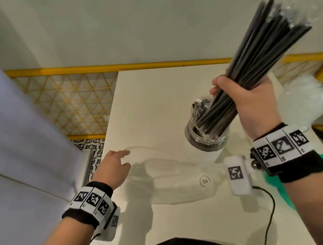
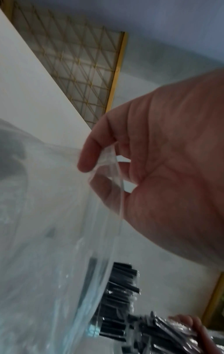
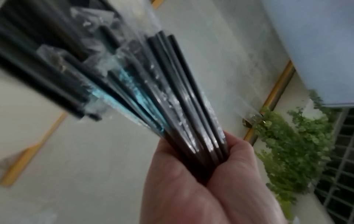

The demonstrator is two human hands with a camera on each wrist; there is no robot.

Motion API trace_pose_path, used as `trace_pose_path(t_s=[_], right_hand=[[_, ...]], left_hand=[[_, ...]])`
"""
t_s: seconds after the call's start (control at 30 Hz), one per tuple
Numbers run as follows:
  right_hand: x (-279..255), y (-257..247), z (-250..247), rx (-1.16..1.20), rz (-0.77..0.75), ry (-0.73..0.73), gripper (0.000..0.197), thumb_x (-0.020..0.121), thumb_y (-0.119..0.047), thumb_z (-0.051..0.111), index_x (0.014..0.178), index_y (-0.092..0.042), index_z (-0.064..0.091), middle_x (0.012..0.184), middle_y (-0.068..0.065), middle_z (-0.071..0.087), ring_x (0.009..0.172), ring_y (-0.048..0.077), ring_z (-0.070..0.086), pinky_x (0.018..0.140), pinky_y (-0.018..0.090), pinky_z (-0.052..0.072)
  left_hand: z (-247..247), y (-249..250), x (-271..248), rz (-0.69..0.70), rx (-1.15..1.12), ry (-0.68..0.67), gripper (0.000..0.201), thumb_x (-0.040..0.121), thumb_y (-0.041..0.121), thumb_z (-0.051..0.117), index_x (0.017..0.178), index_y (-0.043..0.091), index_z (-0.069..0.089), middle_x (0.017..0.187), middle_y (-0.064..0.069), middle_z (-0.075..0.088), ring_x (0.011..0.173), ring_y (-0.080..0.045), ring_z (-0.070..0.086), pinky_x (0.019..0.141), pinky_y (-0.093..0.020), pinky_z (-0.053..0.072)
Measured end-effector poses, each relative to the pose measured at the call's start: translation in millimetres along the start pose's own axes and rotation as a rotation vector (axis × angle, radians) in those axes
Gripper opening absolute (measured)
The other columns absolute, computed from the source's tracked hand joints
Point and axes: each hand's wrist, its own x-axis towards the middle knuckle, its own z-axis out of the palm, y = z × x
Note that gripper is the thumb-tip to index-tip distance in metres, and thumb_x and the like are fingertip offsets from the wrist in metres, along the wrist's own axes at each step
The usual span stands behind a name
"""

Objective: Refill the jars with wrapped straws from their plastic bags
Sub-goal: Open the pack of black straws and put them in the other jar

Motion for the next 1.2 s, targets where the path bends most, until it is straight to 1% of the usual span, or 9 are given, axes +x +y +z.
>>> trace_pose_path(t_s=[0.1, 0.23, 0.33, 0.47, 0.8, 0.9, 1.0, 1.1, 1.2], right_hand=[[6.9, 14.7, -5.2, -0.082, -0.005, 0.048, 0.006, 0.079, -0.01, 0.074, 0.08, -0.013, 0.069, 0.077, 0.008, 0.071, 0.075, 0.028, 0.072, 0.074, 0.042, 0.06], [0.4, 35.5, -2.4, -0.247, -0.01, 0.018, 0.025, 0.081, -0.019, 0.074, 0.094, 0.001, 0.069, 0.088, 0.012, 0.074, 0.083, 0.017, 0.072, 0.077, 0.025, 0.057], [-2.5, 42.7, -1.6, -0.226, 0.011, 0.015, 0.026, 0.082, -0.017, 0.074, 0.096, 0.003, 0.068, 0.089, 0.012, 0.074, 0.083, 0.014, 0.072, 0.075, 0.02, 0.055], [2.0, 44.6, 3.5, -0.176, 0.028, -0.045, 0.031, 0.082, -0.014, 0.074, 0.102, 0.007, 0.063, 0.091, 0.016, 0.072, 0.083, 0.019, 0.071, 0.072, 0.02, 0.054], [6.2, 52.6, 0.3, -0.184, 0.055, 0.165, 0.035, 0.077, -0.02, 0.078, 0.103, -0.001, 0.066, 0.09, 0.004, 0.073, 0.084, 0.012, 0.07, 0.078, 0.024, 0.056], [-10.2, 71.9, 6.7, -0.447, 0.034, 0.17, 0.035, 0.078, -0.026, 0.076, 0.104, -0.01, 0.059, 0.093, -0.016, 0.055, 0.097, 0.009, 0.046, 0.098, 0.033, 0.044], [-27.0, 95.8, 0.3, -0.839, -0.134, 0.159, 0.049, 0.072, -0.043, 0.077, 0.112, -0.028, 0.053, 0.118, 0.002, 0.053, 0.114, 0.017, 0.033, 0.107, 0.041, 0.02], [-33.2, 104.7, -11.1, -0.931, 0.044, 0.119, 0.078, 0.067, -0.06, 0.074, 0.129, -0.02, 0.049, 0.137, 0.008, 0.04, 0.128, 0.026, 0.026, 0.109, 0.043, 0.015], [-25.7, 89.3, -17.7, -1.005, 0.016, 0.005, 0.08, 0.064, -0.072, 0.066, 0.127, -0.023, 0.054, 0.141, 0.001, 0.028, 0.128, 0.02, 0.021, 0.108, 0.04, 0.017]], left_hand=[[-4.2, 9.8, 11.7, -0.02, -0.078, 0.037, 0.039, 0.094, 0.027, 0.051, 0.132, 0.02, 0.054, 0.144, -0.009, 0.037, 0.096, -0.017, 0.053, 0.095, -0.029, 0.039], [-5.8, 35.3, 10.0, 0.045, -0.103, 0.171, 0.036, 0.093, 0.035, 0.053, 0.126, 0.021, 0.059, 0.149, -0.007, 0.03, 0.124, -0.023, 0.041, 0.105, -0.034, 0.031], [-1.2, 64.1, -3.1, 0.293, -0.011, 0.249, 0.029, 0.093, 0.034, 0.053, 0.12, 0.028, 0.062, 0.133, -0.001, 0.046, 0.123, -0.021, 0.038, 0.095, -0.03, 0.038], [20.7, 118.5, -8.2, 0.598, 0.108, 0.117, 0.032, 0.091, 0.04, 0.051, 0.123, 0.036, 0.055, 0.119, 0.003, 0.049, 0.114, -0.015, 0.044, 0.087, -0.034, 0.047], [52.6, 146.5, 11.3, 0.545, 0.123, 0.143, 0.038, 0.085, 0.059, 0.051, 0.106, 0.029, 0.06, 0.129, 0.005, 0.05, 0.121, -0.016, 0.041, 0.085, -0.035, 0.049], [51.9, 150.1, 8.5, 0.488, 0.113, 0.124, 0.04, 0.082, 0.065, 0.05, 0.105, 0.034, 0.061, 0.13, 0.009, 0.05, 0.123, -0.013, 0.041, 0.083, -0.032, 0.047], [49.9, 153.1, 3.8, 0.426, 0.087, 0.111, 0.039, 0.082, 0.063, 0.052, 0.11, 0.036, 0.06, 0.13, 0.012, 0.051, 0.122, -0.011, 0.042, 0.083, -0.03, 0.045], [48.5, 155.0, 1.1, 0.394, 0.012, 0.107, 0.035, 0.081, 0.058, 0.056, 0.108, 0.036, 0.06, 0.128, 0.014, 0.052, 0.121, -0.009, 0.043, 0.083, -0.027, 0.041], [48.3, 156.0, -0.5, 0.381, -0.008, 0.094, 0.041, 0.08, 0.059, 0.059, 0.113, 0.034, 0.057, 0.126, 0.012, 0.053, 0.119, -0.011, 0.044, 0.083, -0.027, 0.042]])
